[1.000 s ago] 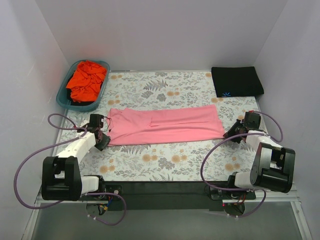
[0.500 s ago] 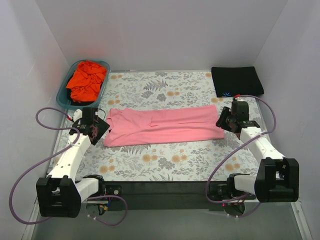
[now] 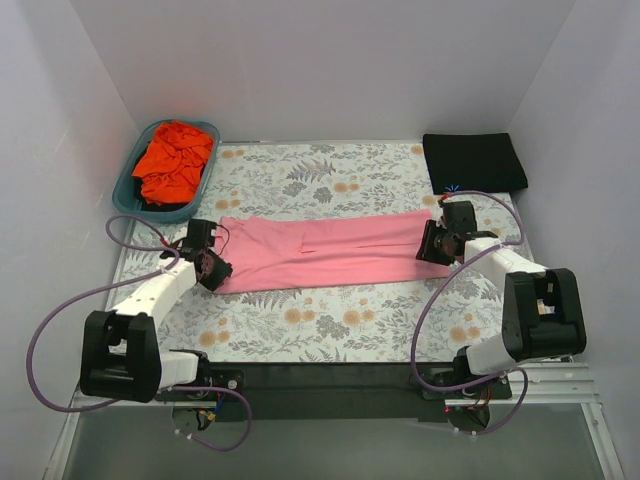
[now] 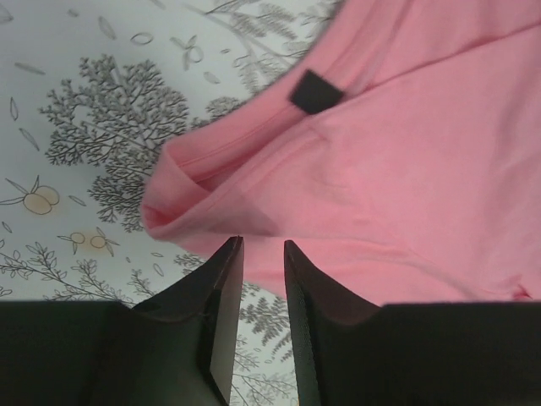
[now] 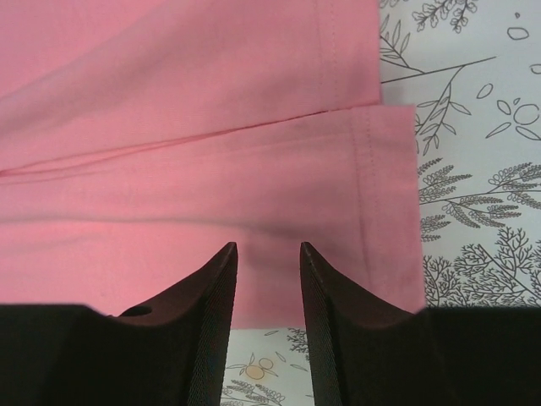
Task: Fold and stack the t-shirts
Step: Fold the tshirt
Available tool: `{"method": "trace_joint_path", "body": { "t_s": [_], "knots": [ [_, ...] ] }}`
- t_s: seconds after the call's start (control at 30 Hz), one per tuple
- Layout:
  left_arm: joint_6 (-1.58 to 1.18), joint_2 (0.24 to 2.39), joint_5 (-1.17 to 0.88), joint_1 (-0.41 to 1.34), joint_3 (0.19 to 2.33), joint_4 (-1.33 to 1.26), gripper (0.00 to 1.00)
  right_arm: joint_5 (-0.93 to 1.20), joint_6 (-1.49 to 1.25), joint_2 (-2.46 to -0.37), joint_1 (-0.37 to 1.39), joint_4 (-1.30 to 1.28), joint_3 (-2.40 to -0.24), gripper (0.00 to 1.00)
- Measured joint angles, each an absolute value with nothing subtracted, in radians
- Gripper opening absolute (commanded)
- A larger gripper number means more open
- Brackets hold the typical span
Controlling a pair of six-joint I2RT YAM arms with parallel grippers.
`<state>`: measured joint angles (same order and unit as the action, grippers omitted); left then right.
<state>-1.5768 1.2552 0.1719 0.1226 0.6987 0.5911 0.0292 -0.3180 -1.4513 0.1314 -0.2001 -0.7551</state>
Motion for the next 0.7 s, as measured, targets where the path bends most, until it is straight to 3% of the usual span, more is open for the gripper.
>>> {"method": "trace_joint_path", "body": {
  "t_s": [0.2, 0.43, 0.57, 0.6, 0.63, 0.7],
  "knots": [
    [-1.601, 1.312, 0.187, 0.111, 0.638, 0.585, 0.18, 0.025, -0.326, -1.475, 0.092, -0.192, -0.724, 0.42],
    [-1.575, 1.425, 0.183, 0.036, 0.725, 0.572, 0.19, 0.031, -0.359, -1.423, 0.090, -0.192, -0.672, 0.46],
    [-1.522, 1.527, 0.191, 0.013, 0.826, 0.575, 0.32, 0.068, -0.371, -1.315, 0.105, -0.252, -0.601, 0.50],
    [-1.505, 1.557, 0.191, 0.011, 0.862, 0.581, 0.36, 0.067, -0.374, -1.283, 0.123, -0.289, -0.590, 0.58],
    [-1.488, 1.588, 0.191, 0.010, 0.903, 0.592, 0.44, 0.066, -0.383, -1.247, 0.152, -0.337, -0.585, 0.62],
    [-1.457, 1.628, 0.197, 0.010, 0.974, 0.600, 0.51, 0.064, -0.392, -1.173, 0.221, -0.418, -0.587, 0.67]
  ]
}}
